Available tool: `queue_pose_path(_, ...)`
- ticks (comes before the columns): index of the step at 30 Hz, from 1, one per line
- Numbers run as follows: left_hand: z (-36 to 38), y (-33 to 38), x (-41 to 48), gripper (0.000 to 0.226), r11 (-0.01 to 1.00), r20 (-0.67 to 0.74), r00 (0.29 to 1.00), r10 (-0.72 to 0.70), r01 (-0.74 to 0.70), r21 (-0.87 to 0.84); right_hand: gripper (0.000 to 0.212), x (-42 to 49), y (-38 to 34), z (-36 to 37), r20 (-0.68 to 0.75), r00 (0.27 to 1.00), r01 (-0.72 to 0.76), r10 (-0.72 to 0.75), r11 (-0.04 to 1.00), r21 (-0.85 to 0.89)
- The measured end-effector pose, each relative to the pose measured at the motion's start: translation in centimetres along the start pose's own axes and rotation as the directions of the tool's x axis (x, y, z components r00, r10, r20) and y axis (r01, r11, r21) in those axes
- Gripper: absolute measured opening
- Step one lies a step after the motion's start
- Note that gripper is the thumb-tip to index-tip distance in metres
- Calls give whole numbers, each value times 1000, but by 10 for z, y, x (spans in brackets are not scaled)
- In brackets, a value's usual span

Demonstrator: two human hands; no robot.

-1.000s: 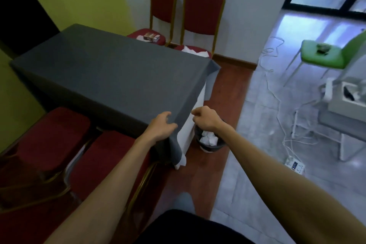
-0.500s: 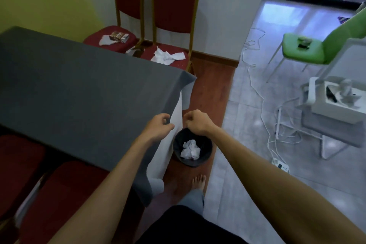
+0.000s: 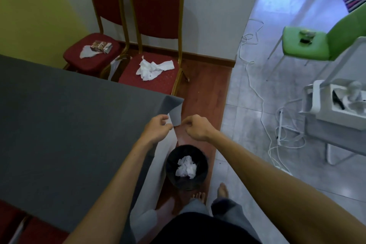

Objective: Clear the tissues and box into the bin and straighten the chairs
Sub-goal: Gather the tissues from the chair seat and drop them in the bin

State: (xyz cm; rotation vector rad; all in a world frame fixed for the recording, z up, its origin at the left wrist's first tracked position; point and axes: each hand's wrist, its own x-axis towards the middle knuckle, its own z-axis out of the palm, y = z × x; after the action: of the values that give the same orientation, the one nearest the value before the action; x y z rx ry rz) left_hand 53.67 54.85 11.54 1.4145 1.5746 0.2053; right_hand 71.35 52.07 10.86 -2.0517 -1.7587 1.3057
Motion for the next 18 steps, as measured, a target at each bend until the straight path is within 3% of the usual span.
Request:
queue_pose_path(8, 29, 38, 81, 46, 1000, -20, 1000, 21, -21, -11, 47, 69, 55, -63, -2, 998, 55, -56, 997, -48)
queue_pose_path(14, 70, 55, 154, 40, 992, -155, 988, 15, -35, -125, 46, 141, 108, -105, -5, 986, 168, -169, 984, -60)
queue_pose_path(18, 113, 71, 189, 41, 977, -170, 985, -16, -21, -210, 45, 177, 159, -146, -18, 968, 249, -251, 966, -75)
